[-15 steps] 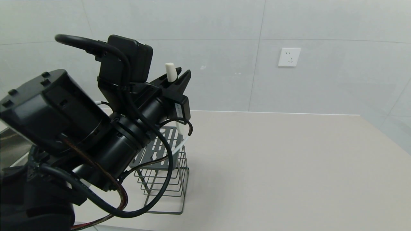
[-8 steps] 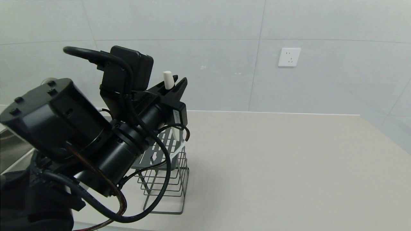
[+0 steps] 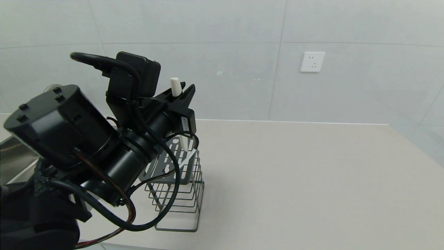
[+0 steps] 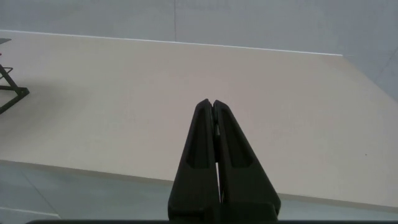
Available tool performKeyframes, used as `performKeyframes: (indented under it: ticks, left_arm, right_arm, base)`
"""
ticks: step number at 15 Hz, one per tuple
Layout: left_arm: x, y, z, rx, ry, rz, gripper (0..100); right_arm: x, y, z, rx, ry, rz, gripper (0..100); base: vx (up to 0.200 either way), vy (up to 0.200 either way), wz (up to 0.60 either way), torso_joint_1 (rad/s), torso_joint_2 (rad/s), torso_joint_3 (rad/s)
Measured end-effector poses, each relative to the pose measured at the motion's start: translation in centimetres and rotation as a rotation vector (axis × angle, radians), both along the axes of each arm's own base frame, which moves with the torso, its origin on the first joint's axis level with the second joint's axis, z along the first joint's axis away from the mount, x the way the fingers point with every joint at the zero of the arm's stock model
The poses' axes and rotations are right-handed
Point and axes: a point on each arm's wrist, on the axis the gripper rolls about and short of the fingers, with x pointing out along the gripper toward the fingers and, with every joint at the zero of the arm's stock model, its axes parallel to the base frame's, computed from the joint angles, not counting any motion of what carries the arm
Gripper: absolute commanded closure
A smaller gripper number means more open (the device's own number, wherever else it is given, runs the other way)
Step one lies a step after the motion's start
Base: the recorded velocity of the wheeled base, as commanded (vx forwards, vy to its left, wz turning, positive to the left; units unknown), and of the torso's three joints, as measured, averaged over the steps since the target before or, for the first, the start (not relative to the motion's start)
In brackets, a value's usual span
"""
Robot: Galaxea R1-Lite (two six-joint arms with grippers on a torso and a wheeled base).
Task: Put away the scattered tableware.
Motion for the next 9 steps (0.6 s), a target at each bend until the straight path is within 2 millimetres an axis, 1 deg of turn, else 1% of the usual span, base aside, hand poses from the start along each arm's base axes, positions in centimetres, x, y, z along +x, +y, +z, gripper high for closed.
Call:
performKeyframes:
  ticks: [9]
  left_arm:
    - [0.88,-0.79,-0.44,0.007,0.009,0.003,100]
  right_arm:
    - [0.0,0.0,0.0,0.002,0.0,-0.002,100]
  base:
    - [0.0,0.0,0.0,0.0,0.0,0.0]
